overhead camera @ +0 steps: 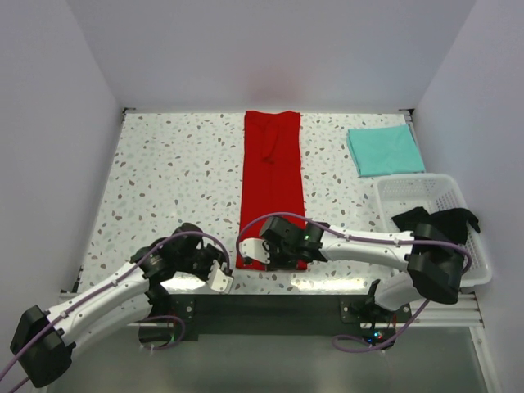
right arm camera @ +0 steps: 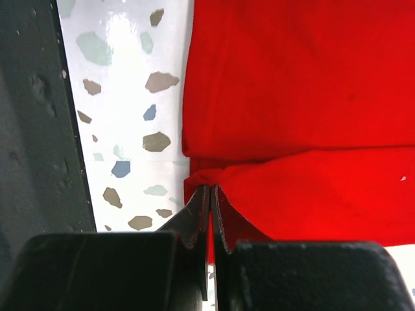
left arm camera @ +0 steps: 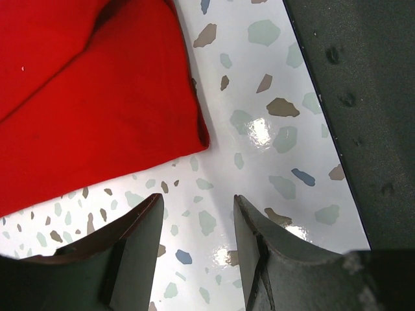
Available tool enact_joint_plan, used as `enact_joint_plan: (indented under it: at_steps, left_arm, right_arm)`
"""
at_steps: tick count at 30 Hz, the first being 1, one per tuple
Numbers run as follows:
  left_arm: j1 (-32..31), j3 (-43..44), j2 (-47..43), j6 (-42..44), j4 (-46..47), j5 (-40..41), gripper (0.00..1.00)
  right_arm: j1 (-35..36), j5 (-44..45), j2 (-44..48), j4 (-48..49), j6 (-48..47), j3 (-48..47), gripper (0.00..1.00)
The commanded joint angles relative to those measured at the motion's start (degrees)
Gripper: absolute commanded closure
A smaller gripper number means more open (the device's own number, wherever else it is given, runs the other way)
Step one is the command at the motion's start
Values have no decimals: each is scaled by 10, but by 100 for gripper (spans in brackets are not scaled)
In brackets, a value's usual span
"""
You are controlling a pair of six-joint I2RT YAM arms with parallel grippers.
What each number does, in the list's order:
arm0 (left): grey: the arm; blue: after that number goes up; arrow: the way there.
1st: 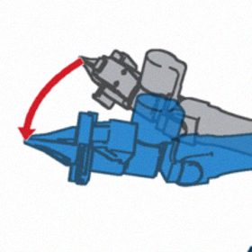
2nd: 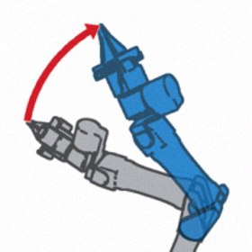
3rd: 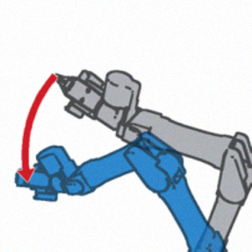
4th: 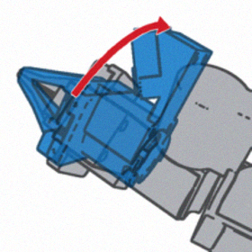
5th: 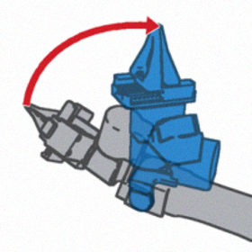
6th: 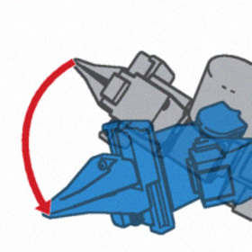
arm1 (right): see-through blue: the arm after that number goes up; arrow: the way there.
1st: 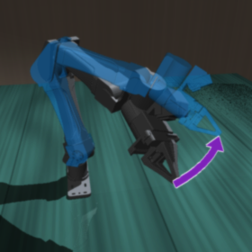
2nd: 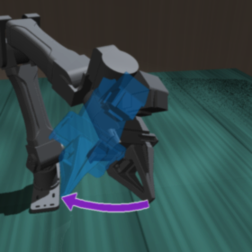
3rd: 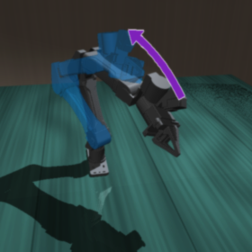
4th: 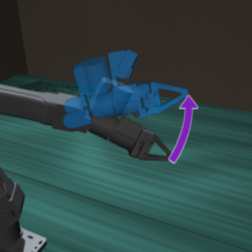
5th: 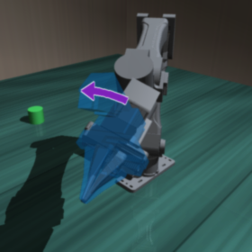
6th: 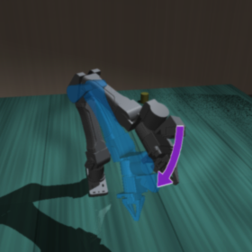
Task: Fold and stack the t-shirts
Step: Fold the tshirt
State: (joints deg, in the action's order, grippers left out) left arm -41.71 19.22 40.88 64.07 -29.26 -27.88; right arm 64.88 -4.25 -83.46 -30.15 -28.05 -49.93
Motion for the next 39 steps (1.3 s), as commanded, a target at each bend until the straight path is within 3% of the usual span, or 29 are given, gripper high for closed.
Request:
enact_joint_plan:
  at_steps: [1, 11, 13, 14, 20, 30, 34, 39]
  left_arm:
    - [-2, -6, -5, -2, 3, -10, 48]
    - [-2, 0, 2, 1, 6, -16, 48]
    - [-2, 0, 0, 2, 7, -17, 47]
    - [-2, 0, -2, 1, 7, -19, 47]
    - [-2, -5, -3, 13, 21, -38, 46]
    - [-5, 20, 119, 37, 128, -52, 51]
    - [-17, 8, 143, 51, 162, -49, 54]
    - [-39, -3, 163, 58, 198, -41, 58]
  right_arm:
    - [0, -17, 15, -18, 8, -33, 100]
    - [0, -43, -32, 0, 16, -54, 99]
    - [-1, -43, -43, 4, 17, -54, 89]
    - [-1, -42, -46, 7, 17, -53, 80]
    - [-14, -30, 9, -7, -15, -32, 52]
    - [-76, -42, 196, -54, -239, 109, 53]
    - [-83, -50, 226, -12, -281, 165, 54]
    - [-83, -60, 198, 39, -300, 197, 54]
